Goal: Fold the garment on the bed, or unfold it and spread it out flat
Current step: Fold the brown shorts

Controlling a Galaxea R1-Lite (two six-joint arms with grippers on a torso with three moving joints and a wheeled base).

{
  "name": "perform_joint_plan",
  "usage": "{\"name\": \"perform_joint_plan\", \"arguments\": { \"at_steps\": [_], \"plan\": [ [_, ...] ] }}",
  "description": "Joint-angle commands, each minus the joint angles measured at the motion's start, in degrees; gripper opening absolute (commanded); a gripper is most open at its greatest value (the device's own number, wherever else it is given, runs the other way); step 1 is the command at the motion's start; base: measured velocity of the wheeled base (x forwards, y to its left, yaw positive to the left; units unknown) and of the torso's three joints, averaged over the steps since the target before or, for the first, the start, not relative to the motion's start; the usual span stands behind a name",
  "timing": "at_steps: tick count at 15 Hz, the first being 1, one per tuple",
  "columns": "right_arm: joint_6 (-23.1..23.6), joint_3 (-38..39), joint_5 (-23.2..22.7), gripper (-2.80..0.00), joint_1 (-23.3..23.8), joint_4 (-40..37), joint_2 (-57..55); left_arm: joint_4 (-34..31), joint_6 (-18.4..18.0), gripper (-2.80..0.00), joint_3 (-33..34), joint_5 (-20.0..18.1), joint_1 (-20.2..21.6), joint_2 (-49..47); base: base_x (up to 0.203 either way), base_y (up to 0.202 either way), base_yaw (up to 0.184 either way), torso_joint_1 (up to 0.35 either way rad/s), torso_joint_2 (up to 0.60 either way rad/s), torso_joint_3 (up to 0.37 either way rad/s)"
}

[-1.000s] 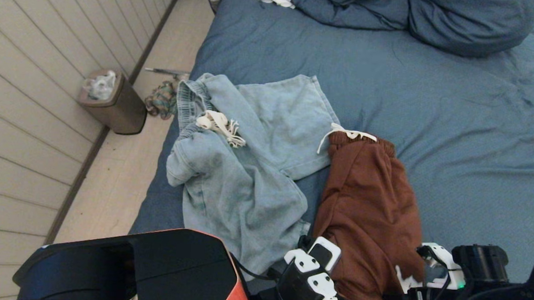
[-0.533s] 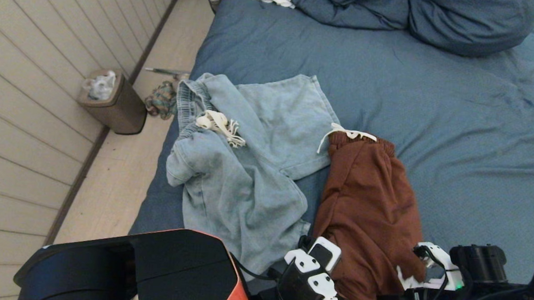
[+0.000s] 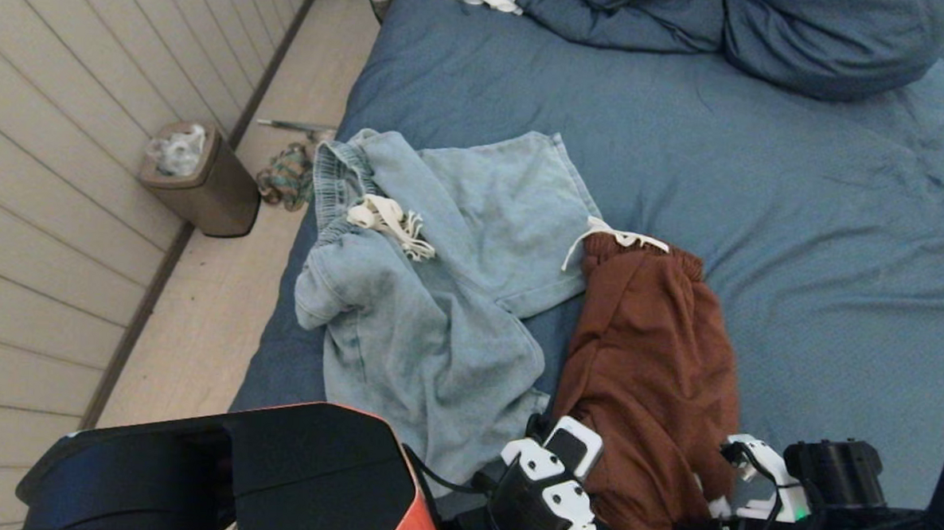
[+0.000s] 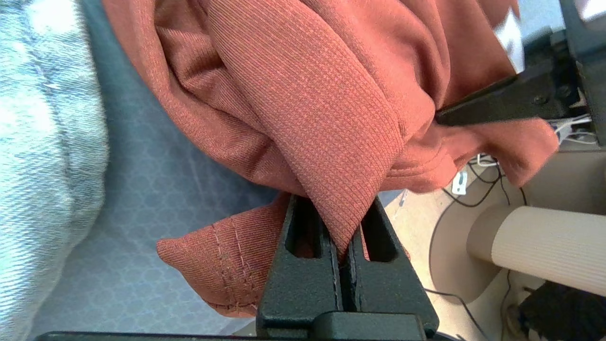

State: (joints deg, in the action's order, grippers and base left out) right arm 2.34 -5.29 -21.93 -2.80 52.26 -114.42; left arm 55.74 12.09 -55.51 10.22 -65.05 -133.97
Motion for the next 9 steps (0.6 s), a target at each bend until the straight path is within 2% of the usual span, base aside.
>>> {"name": "perform_joint_plan", "arguments": {
  "at_steps": [1,4,6,9],
  "plan": [
    [0.14,2.14,0.18,-2.8,0.13,0.44,2.39,0.31,0.12,-2.8,0.92,0.07,-0.37,1.76,0.0,0.0,0.0,0.0,0.0,0.0],
    [-0.1,5.14,0.26,-2.8,0.94,-0.3,7.07,0.76,0.35,-2.8,3.54,0.14,-2.34,3.19,0.0,0.0,0.0,0.0,0.0,0.0],
    [0.22,5.26,0.42,-2.8,4.25,-3.56,11.13,1.87,0.48,-2.8,5.52,0.24,-4.15,4.09,0.0,0.0,0.0,0.0,0.0,0.0],
    [0.59,5.26,0.53,-2.8,6.27,-9.33,18.06,3.36,0.48,-2.8,8.73,1.57,-5.08,5.05,0.0,0.0,0.0,0.0,0.0,0.0]
  ]
}}
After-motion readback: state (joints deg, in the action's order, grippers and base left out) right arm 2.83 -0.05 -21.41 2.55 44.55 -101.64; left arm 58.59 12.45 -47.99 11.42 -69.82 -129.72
